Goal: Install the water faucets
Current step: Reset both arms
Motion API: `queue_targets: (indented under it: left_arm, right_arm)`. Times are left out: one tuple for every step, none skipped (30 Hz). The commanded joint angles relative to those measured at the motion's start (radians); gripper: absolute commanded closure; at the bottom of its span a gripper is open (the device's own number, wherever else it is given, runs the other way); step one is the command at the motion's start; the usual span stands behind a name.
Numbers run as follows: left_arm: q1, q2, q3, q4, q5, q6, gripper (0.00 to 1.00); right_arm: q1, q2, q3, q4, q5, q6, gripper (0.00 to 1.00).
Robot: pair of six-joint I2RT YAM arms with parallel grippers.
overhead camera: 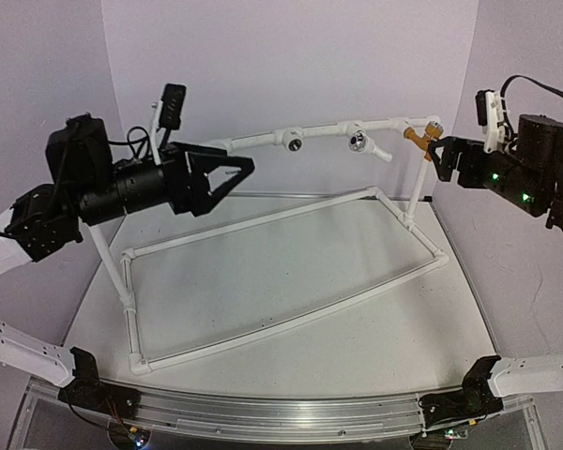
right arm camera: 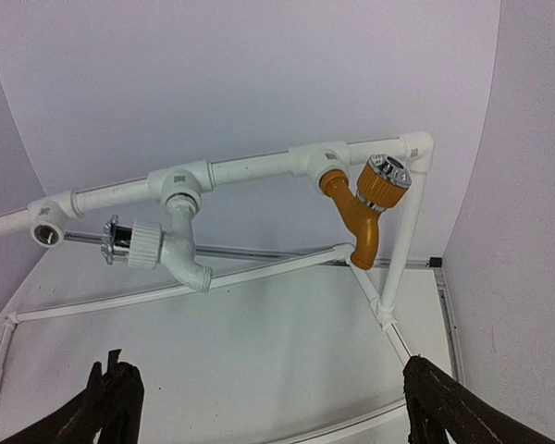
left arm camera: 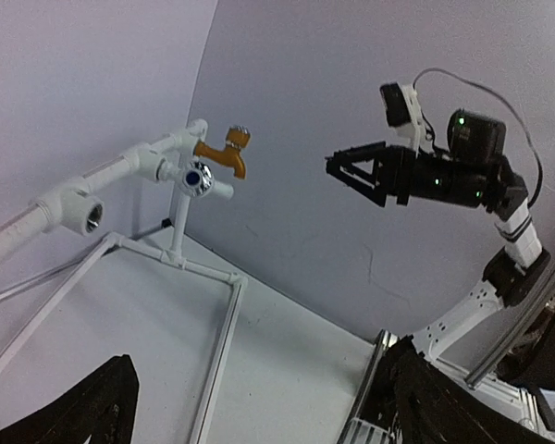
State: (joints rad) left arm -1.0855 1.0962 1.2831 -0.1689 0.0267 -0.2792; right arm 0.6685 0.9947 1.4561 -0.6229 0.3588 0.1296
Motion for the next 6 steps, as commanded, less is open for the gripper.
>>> queue_targets:
  left_arm:
    - [0.004,-0.032,0.092,-0.074,-0.092,0.012,0.00]
    - [0.004,-0.036,0.113,-0.079,-0.102,0.024,0.00]
    - [0.004,-0.041,0.129,-0.082,-0.115,0.036,0.00]
    - [0.004,-0.044,0.140,-0.083,-0.129,0.047,0.00]
    - [0.004,-0.046,0.150,-0.087,-0.142,0.054,0.00]
    - [0.004,-0.047,0.159,-0.092,-0.149,0.061,0.00]
  right_arm:
    - [0.000,-0.025,0.072,0.060,-0.034,-0.036,0.02]
    - [0.000,-0.028,0.080,0.073,-0.035,-0.031,0.02]
    - [0.000,-0.035,0.075,0.084,-0.050,-0.033,0.02]
    - [0.000,-0.050,0.058,0.117,-0.087,-0.043,0.02]
    - [0.000,-0.066,0.026,0.150,-0.098,-0.037,0.02]
    - [0.000,-0.071,0.019,0.164,-0.082,-0.019,0.02]
